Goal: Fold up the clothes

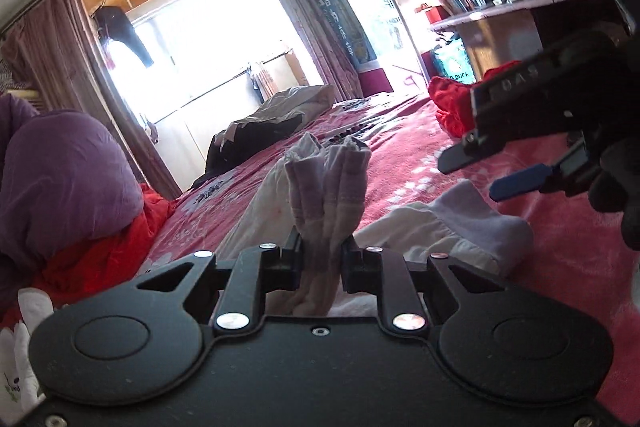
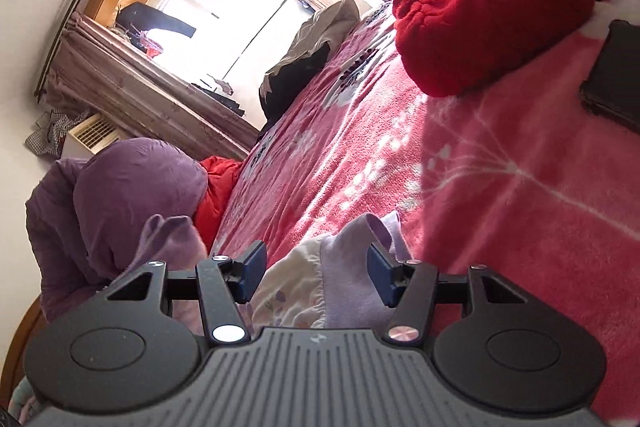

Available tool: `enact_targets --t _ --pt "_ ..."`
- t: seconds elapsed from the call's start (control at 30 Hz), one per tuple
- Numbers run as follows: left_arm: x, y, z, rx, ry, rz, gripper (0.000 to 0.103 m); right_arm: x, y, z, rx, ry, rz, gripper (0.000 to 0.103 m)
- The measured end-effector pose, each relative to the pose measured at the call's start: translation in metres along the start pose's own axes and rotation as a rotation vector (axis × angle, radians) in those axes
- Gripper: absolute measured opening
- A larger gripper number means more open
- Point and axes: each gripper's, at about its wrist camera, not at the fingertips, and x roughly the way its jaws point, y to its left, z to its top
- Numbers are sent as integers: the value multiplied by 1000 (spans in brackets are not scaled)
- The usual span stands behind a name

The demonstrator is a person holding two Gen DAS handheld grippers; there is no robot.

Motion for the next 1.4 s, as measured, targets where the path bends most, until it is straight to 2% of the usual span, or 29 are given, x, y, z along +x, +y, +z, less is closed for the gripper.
enact_targets --t 0.27,0.5,0.67,0.73,0.93,1.0,1.07,1.13,1.23,1.3,1.4 --pt "20 -46 -9 164 -1 -25 16 6 -14 10 99 15 60 57" --pt "31 -52 -14 204 -21 -102 16 -11 -11 34 -7 -40 81 57" --pt "38 -58 -19 230 -17 -157 16 -16 -3 41 -99 -40 158 54" --pt "40 -62 -19 243 -13 -172 16 -15 0 41 -115 -18 223 54" --pt "31 -67 -22 248 -8 -191 17 9 20 25 -184 132 270 54" --pt "24 -62 -20 262 0 -206 21 18 16 16 -180 189 190 54" --pt "9 -52 -20 260 -4 -240 32 22 13 13 -163 206 166 48" --pt "-9 -38 -18 238 -4 -278 37 19 12 10 -151 202 169 47" --pt "-38 -6 -15 163 -9 -287 36 17 13 7 -160 196 157 47" --pt "-51 26 -11 39 -16 -263 33 16 15 6 -175 189 149 47" --pt "-47 77 -7 -191 -15 -178 30 14 21 4 -224 177 128 47"
